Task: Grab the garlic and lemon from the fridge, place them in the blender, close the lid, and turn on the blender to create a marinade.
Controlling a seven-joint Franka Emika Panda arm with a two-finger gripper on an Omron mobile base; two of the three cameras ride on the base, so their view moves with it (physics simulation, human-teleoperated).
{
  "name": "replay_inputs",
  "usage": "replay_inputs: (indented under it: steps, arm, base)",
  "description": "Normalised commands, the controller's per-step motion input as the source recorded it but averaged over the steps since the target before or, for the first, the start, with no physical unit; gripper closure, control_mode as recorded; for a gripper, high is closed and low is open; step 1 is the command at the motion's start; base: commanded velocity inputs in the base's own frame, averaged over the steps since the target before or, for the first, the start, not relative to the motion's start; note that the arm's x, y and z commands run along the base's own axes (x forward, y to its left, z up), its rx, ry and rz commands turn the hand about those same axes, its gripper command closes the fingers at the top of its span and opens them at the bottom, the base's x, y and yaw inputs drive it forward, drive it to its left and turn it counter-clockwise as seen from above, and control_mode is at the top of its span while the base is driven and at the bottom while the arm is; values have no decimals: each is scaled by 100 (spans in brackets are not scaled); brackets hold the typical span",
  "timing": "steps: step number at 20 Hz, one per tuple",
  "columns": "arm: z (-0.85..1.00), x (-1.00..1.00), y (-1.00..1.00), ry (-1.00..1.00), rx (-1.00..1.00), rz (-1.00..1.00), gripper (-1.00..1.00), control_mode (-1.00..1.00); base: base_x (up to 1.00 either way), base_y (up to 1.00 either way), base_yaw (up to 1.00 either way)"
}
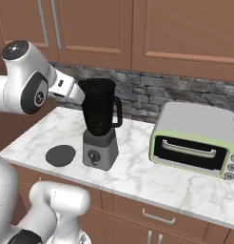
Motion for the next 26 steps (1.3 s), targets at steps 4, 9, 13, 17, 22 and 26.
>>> replay_inputs:
  steps: [4, 9, 13, 17, 22, 26]
  arm:
    - [-20, -100, -70, -29, 1, -12, -100, -100]
    - [0, -56, -39, -12, 4, -11, -100, -100]
    - [0, 0, 0, 0, 0, 0, -100, -100]
    - [0, -4, 0, 0, 0, 0, -100, 100]
    - [0, 0, 0, 0, 0, 0, -100, 100]
    - [0, 0, 0, 0, 0, 0, -100, 100]
  base:
    - [0, 0, 0]
    - [0, 0, 0]
    - [0, 0, 0]
    - [-13, -2, -9]
    - [-10, -8, -72]
    - [0, 0, -85]
